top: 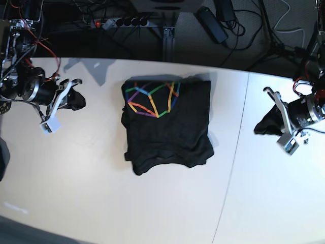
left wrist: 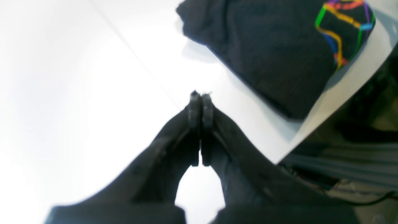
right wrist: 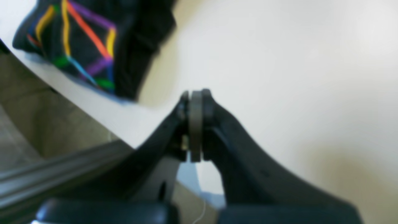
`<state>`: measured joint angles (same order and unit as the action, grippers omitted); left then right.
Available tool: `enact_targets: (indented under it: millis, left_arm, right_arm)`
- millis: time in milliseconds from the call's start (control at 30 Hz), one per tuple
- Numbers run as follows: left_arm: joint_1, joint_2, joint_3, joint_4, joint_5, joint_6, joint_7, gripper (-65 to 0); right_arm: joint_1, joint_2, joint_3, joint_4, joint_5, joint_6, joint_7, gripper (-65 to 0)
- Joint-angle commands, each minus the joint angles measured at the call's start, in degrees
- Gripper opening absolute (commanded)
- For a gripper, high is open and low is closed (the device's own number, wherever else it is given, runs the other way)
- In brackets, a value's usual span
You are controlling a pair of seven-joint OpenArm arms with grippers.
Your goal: Fold the T-shirt properly
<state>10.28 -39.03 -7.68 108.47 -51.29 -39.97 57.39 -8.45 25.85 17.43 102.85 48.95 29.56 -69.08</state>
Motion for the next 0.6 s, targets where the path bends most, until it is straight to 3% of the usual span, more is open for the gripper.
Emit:
enact_targets:
  millis: [0,300,467,567]
  left_arm:
    - [0.9,-1.0,-2.3,1.2,-0.8,0.1,-1.0,-65.0]
    - [17.8,-1.0,-16.9,1.5,-2.6,0.1,0.1,-65.0]
    - [30.8,-0.6,-20.5,1.4,-2.4,0.0,0.0,-65.0]
    - [36.7,1.1,-20.6,1.3,0.7,0.0,-1.7,-65.0]
  right_arm:
    - [-0.7,1.0,1.7,1.7,1.2,3.5,1.1,-65.0]
    - [-16.2,0.9,8.9,5.8,2.9,3.5,1.1,-65.0]
    - [-24.5,0.1,8.9,5.9,2.9,3.5,1.5,-65.0]
    - [-28.1,-0.6,9.0,5.9,2.9,3.5,1.6,-65.0]
